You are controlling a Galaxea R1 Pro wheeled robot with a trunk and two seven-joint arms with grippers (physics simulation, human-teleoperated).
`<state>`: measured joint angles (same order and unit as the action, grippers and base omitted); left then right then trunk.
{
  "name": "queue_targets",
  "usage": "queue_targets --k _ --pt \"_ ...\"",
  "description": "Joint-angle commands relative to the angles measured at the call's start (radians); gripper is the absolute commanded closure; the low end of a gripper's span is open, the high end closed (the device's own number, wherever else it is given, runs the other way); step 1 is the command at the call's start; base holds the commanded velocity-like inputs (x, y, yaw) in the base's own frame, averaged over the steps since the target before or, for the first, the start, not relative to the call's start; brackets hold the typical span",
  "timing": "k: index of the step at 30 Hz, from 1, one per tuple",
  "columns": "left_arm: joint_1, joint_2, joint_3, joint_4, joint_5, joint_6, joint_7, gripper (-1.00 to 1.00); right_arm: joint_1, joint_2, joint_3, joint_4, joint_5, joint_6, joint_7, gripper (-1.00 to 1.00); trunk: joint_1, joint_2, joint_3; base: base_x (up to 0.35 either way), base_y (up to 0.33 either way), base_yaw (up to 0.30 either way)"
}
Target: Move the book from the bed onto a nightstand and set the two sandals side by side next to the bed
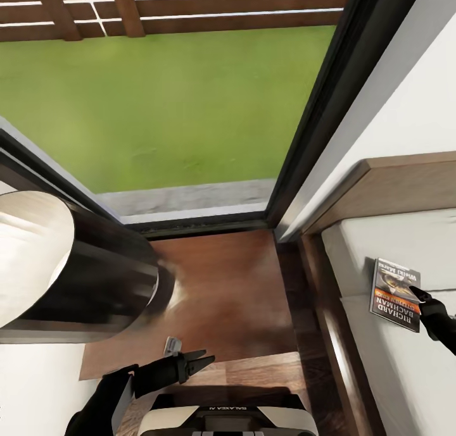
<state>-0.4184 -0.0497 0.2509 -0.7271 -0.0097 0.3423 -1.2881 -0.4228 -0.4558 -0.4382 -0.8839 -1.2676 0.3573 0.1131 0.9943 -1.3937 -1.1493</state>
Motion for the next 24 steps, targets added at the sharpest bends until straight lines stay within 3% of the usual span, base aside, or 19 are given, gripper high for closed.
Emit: queue_targets --k 1,24 --pt "0.0 -0.001 0.004 -0.001 -0.001 0.011 -0.005 -1.0 -0.001 0.0 -0.003 0.0 -0.004 0.006 0.002 -1.0 0.0 0.0 0.0 0.0 0.0 0.0" --pt "0.0 -0.001 0.004 0.0 -0.001 0.011 -0.005 -1.0 -0.001 0.0 -0.003 0.0 -0.004 0.007 0.002 -1.0 0.0 0.0 0.0 0.0 0.0 0.046"
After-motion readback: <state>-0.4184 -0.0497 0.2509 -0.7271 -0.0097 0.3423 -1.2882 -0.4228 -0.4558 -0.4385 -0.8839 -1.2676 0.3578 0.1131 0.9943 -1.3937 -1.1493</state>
